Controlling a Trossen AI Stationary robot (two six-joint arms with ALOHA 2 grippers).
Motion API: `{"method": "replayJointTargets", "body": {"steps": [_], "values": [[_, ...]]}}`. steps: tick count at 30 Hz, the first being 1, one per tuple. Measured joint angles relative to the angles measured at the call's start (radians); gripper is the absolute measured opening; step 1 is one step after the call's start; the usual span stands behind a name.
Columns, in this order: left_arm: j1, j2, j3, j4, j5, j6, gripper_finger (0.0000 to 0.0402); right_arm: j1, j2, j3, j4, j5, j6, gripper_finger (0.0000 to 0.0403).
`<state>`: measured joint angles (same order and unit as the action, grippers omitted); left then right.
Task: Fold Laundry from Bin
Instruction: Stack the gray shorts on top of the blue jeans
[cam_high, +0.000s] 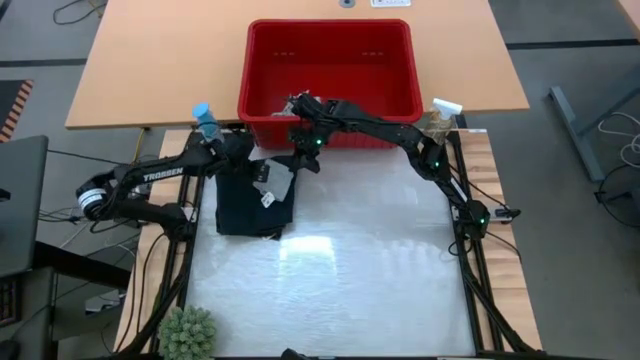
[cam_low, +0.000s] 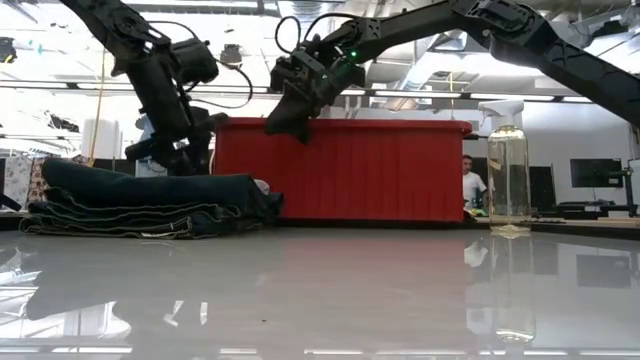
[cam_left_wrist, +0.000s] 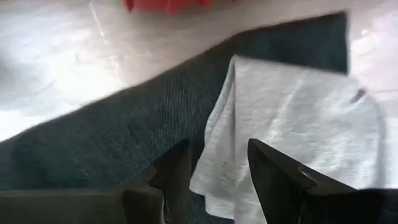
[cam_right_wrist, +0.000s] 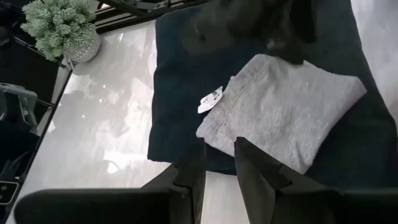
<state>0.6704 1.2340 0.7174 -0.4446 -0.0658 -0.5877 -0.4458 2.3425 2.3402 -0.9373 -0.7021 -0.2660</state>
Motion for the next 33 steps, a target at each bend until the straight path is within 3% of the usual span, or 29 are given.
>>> {"method": "replayJointTargets", "body": {"steps": [8,14,18,23,28,33], "values": [[-0.001,0.171,0.0,0.079,0.114,-0.024,0.0149,-0.003,0.0,0.0,0.005,0.0,-0.005,0.0114],[0.002,0.206,0.001,0.114,0.201,-0.035,0.0145,-0.008,0.001,0.0,0.005,-0.001,-0.005,0.0114],[0.014,0.201,0.0,0.143,0.314,-0.034,0.0105,-0.011,0.001,0.0,0.004,0.004,-0.005,0.0114],[0.014,0.201,0.0,0.143,0.359,-0.006,0.0016,-0.022,0.001,0.0,0.002,0.015,0.01,0.011],[0.014,0.198,0.0,0.128,0.37,-0.018,0.0002,-0.033,-0.015,0.007,-0.045,0.019,0.033,0.0097],[0.014,0.122,0.0,-0.026,0.338,-0.045,0.0,-0.033,-0.051,0.014,-0.085,0.018,0.029,0.0077]]}}
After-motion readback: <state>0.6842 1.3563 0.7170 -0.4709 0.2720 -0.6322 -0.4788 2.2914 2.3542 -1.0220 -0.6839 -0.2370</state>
